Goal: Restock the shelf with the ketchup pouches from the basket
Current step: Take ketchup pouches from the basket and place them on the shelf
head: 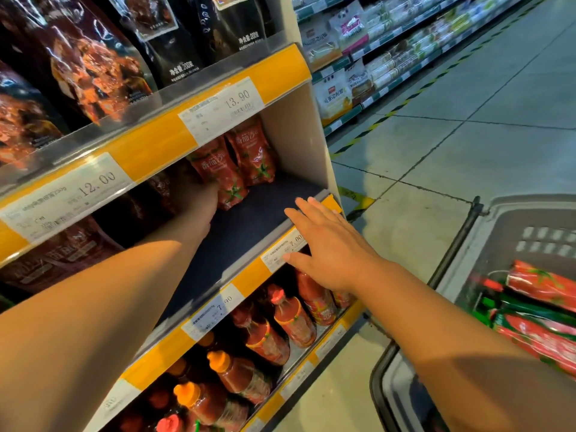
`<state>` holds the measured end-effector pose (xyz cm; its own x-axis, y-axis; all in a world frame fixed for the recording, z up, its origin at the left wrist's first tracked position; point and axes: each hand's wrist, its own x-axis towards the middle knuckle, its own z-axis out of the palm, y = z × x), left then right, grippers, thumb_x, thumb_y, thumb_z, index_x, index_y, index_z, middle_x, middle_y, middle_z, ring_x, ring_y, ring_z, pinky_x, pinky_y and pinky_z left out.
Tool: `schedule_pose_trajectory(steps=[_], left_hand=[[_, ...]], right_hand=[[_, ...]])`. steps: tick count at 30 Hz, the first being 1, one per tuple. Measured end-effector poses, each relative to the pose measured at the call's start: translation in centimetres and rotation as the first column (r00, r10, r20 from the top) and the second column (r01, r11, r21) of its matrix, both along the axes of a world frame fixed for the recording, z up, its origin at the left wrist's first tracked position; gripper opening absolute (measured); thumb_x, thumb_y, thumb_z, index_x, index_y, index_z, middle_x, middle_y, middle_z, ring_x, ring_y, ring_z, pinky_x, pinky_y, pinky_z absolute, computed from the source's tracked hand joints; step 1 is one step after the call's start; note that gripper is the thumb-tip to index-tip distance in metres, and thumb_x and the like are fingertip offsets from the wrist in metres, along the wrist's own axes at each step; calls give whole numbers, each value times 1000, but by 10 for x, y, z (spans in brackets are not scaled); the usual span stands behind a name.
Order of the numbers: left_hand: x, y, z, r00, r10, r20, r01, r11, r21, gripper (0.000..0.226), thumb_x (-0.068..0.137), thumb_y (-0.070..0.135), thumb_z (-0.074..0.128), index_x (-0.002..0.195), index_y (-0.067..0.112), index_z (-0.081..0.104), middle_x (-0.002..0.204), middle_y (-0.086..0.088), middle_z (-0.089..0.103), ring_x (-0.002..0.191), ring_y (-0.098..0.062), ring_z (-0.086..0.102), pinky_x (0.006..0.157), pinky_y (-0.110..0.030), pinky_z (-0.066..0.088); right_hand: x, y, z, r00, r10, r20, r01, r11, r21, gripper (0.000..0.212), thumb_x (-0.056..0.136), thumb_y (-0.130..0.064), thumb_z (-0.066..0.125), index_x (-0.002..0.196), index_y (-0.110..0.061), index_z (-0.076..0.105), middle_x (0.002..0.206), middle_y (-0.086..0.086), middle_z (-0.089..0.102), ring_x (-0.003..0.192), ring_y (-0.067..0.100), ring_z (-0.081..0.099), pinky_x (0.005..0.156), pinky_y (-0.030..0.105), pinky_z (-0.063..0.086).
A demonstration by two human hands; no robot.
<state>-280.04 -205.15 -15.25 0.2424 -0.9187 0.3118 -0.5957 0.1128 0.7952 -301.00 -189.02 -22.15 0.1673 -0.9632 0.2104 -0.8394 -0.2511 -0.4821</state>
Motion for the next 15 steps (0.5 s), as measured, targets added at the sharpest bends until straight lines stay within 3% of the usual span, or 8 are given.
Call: schedule_pose_trajectory(steps=[3,5,7,9,10,12,13,15], left_hand=[[16,18,-7,999,50,-15,-50,999,-6,70,81,51,78,141,22,57,139,-3,62,128,-24,59,111,-43,47],[23,51,-16,995,56,-85,-58,998,-12,61,71,64,72,123,32,66,119,7,68,115,-19,63,99,-40,54],[14,111,-22,995,-16,-103,9,997,-72,42,80,56,69,116,35,64,116,8,68,114,-13,65,97,-33,54],[-10,175,-24,976,-200,-86,184,968,-169,30,94,35,69,122,29,62,124,3,66,118,-8,64,99,-23,52],[-24,204,-24,947,-311,-78,296,942,-158,26,99,26,68,124,23,62,122,2,66,113,-7,65,91,-18,54],[-57,246,-26,828,-519,-213,530,848,-7,21,102,21,64,123,22,62,110,-5,67,88,-26,66,56,-33,57],[-73,258,-28,761,-572,-305,616,785,65,20,102,24,65,122,23,62,104,-9,65,75,-33,59,43,-31,46],[-107,265,-34,674,-673,-304,722,687,81,19,101,26,68,119,25,62,102,-5,68,69,-30,55,50,-15,42]], right_hand=[[-28,4,11,999,4,35,-2,999,-51,82,102,-56,56,168,-30,15,177,-5,5,163,14,0,132,47,11],[-51,13,19,994,-29,108,40,993,-107,74,101,-51,61,164,-29,30,174,-4,24,160,17,20,128,48,24],[-75,26,27,978,-71,195,105,979,-172,57,101,-43,63,153,-24,50,158,-1,48,146,21,44,117,48,41],[-99,40,32,948,-131,291,206,947,-248,36,100,-34,63,132,-17,66,131,2,66,122,22,61,101,46,51],[-111,48,34,924,-168,343,272,919,-284,27,99,-30,64,119,-14,70,117,3,70,109,22,65,94,46,54],[-135,63,34,853,-259,454,424,850,-312,16,94,-22,66,101,-11,74,96,2,74,90,20,68,83,44,56],[-149,69,32,806,-315,502,502,812,-296,13,91,-19,67,96,-10,75,88,2,75,84,20,69,79,43,56],[-181,83,26,695,-428,577,638,738,-221,12,86,-17,68,91,-12,77,80,3,75,76,22,70,75,42,58]])
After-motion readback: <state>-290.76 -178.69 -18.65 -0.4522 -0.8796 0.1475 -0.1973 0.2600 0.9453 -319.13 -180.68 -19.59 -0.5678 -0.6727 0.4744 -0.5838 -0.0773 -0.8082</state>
